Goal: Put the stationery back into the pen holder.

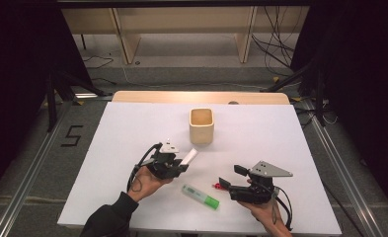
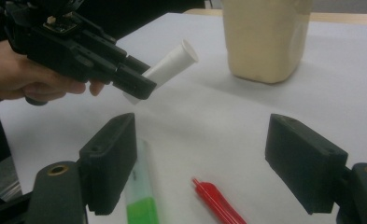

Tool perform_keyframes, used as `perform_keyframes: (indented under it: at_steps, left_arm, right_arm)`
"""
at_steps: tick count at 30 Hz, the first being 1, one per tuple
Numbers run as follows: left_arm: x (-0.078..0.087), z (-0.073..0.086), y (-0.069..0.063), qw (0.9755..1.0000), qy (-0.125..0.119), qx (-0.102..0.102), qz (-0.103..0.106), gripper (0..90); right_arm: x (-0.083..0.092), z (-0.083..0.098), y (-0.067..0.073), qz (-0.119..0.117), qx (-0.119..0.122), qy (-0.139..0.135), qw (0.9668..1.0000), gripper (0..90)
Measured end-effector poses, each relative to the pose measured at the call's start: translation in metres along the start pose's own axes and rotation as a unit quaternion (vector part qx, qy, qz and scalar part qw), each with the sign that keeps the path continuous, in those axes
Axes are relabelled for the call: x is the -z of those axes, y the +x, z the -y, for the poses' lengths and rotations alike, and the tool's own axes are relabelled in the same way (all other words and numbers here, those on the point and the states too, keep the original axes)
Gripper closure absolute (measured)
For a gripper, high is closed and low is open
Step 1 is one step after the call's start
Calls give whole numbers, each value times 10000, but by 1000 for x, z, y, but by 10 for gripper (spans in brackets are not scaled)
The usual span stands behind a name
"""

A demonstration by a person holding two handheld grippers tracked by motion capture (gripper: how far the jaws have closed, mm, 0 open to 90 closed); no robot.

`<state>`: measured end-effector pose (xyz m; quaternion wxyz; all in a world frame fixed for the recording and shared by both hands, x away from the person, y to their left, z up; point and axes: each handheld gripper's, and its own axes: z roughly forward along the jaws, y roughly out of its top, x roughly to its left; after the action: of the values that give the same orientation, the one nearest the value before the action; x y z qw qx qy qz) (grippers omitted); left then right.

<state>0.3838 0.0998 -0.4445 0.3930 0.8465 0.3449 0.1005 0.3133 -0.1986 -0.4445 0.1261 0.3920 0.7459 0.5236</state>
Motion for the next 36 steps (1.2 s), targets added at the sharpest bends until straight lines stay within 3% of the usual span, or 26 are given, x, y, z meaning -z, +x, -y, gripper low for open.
perform_keyframes:
  at_steps: [1,2,6,10,22,25,30,34,36]
  left_arm:
    - [0,0,0,10000,0,0,0,708]
    - [5,3,-1,9998,-211,59,-36,708]
    - [11,8,-1,9989,-456,57,-62,708]
    - [18,14,-4,9965,-833,48,-111,707]
    - [20,22,-14,9937,-1113,121,-39,707]
    - [19,24,-18,9928,-1190,131,-10,708]
    - [18,25,-21,9921,-1245,134,-1,708]
    - [18,26,-25,9905,-1372,107,-15,708]
    - [17,27,-26,9901,-1403,109,-9,708]
  right_arm:
    - [-1,-1,1,-37,-37,4,10000,253]
    - [-3,-2,1,-82,-67,9,9999,250]
    - [-9,-7,3,-249,-225,-59,9994,245]
    - [-16,-13,5,-402,-309,-132,9986,243]
    - [-45,-29,11,-768,-674,-255,9944,257]
    - [-51,-32,14,-786,-660,-258,9944,263]
    - [-61,-36,14,-944,-934,-249,9908,276]
    - [-68,-37,17,-930,-799,-223,9922,294]
    - [-72,-38,18,-1003,-898,-219,9906,303]
